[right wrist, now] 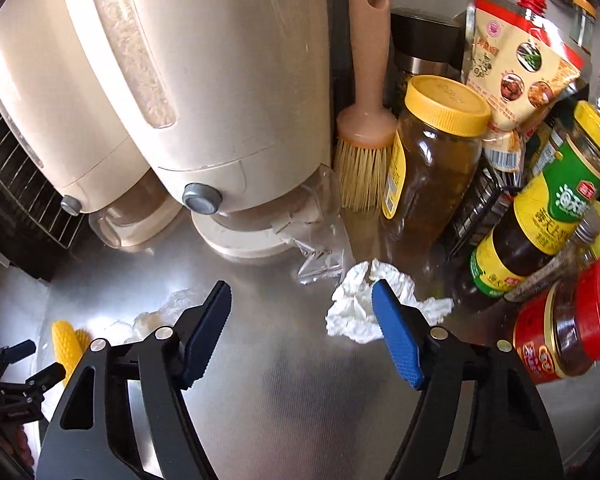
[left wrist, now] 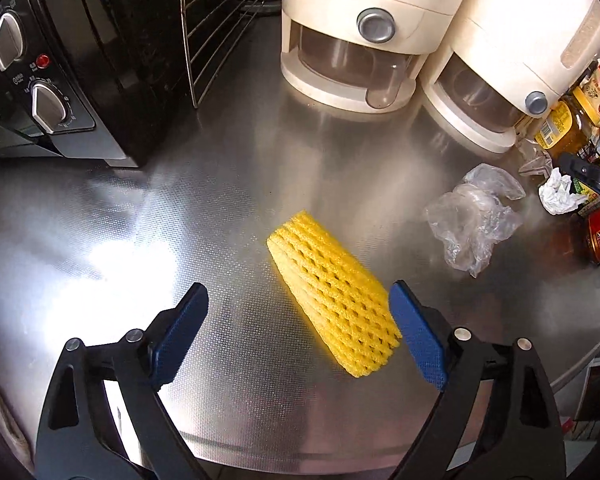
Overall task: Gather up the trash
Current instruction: 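Raise both tools back toward the counter, then grasp the yellow foam net with the left tool while the right tool grasps the clear wrapper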
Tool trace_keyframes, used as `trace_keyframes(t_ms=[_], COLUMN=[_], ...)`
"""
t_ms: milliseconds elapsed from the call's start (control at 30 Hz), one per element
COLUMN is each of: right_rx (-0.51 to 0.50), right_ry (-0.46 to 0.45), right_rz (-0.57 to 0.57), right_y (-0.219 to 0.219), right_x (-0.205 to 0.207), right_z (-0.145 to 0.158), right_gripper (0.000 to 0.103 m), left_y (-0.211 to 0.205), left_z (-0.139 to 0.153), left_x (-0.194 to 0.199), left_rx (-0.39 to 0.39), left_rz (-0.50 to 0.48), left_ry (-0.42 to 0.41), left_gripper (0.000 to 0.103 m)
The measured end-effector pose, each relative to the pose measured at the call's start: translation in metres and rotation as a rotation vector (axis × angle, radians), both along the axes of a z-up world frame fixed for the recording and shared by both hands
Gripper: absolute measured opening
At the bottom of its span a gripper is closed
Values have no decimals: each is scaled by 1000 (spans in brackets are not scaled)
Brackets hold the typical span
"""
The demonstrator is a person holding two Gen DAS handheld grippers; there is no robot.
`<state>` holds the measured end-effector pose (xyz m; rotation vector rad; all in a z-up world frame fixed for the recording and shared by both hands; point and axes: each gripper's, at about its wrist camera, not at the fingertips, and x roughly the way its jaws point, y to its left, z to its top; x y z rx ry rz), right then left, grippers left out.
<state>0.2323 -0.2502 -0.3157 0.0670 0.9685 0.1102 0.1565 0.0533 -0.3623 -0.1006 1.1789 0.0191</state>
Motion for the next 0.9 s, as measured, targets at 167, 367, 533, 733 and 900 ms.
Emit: trace_keyframes(t_ms=[167, 367, 533, 733, 900], right_rx=[-30, -41, -14, 18, 67], right_ry=[1, 43, 36, 37, 20], right_rz=[23, 48, 46, 78, 90], right_y=[5, 7, 5, 3, -1], right_x=[24, 49, 45, 18, -9], right_z=[-19, -48, -49, -33, -13], right_gripper=[60, 32, 16, 16, 16], left_y=[-8, -22, -28, -35, -29], left_z=[-16, -16, -14, -3, 12], left_x=[10, 22, 24, 12, -7], left_rx=[-37, -50, -79, -92, -88], left_rz=[-11, -49, -75, -116, -128], left_ry=[20, -30, -35, -33, -54], left_gripper=[69, 38, 11, 10, 10])
